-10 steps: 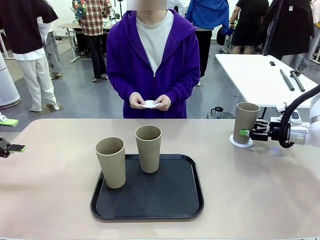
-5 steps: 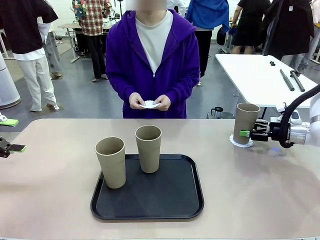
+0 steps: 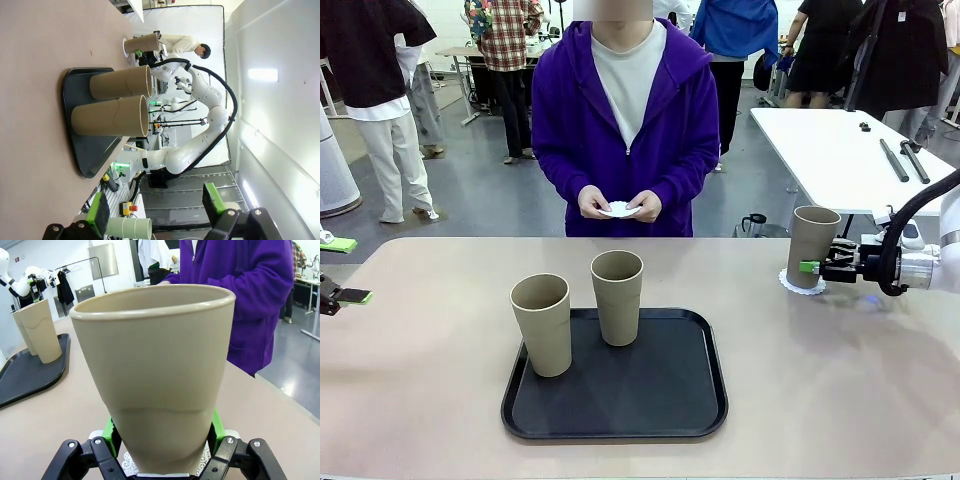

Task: Place coasters on the table and set cups on them.
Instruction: Pick up one Reusable plastic cup and place it on a coaster set by the human.

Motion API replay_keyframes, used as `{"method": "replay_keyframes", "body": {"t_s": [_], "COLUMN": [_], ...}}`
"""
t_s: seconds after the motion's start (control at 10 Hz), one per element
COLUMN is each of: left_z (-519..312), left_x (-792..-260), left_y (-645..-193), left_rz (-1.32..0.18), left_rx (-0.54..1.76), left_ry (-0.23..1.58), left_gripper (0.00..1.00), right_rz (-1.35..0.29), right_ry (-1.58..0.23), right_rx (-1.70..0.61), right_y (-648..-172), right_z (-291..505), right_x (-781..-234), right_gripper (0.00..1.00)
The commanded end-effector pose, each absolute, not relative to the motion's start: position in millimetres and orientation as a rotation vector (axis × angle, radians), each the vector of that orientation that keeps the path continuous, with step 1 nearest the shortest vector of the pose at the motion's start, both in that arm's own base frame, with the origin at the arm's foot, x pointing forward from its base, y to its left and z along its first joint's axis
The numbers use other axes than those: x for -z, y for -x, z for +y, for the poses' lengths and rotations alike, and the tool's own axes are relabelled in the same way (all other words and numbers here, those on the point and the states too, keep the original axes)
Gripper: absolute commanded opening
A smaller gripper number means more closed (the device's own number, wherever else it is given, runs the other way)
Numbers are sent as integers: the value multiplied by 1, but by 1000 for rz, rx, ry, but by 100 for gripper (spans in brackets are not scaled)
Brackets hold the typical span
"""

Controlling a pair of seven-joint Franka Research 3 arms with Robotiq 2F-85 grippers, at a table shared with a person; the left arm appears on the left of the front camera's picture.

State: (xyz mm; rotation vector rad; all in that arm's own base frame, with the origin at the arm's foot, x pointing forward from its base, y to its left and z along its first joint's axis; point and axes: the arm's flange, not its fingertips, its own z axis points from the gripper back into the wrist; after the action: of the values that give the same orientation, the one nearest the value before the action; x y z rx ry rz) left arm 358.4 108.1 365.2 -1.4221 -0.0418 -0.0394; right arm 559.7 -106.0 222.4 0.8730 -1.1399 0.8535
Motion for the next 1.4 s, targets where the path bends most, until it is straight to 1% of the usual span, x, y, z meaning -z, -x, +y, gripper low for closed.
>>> {"method": "replay_keyframes", "body": {"t_s": [0.0, 0.6, 0.8, 1.3], "left_z": [109, 109, 109, 109], "left_x": [-367, -367, -367, -367], "left_y": [-357, -357, -357, -357], "left_rz": [-53, -53, -53, -53], "left_rx": [47, 47, 47, 47], "left_ry": [1435, 1435, 1435, 1435], "left_gripper": [100, 100, 100, 100], "right_rz": [-1145, -1145, -1147, -1168], "right_ry": [-875, -875, -883, -889], "right_rx": [-844, -844, -890, -918], "right_y": [-560, -560, -559, -559], "right_z": [-105, -105, -106, -105], "right_x": [-222, -222, -223, -221], "right_gripper": [81, 81, 81, 81]}}
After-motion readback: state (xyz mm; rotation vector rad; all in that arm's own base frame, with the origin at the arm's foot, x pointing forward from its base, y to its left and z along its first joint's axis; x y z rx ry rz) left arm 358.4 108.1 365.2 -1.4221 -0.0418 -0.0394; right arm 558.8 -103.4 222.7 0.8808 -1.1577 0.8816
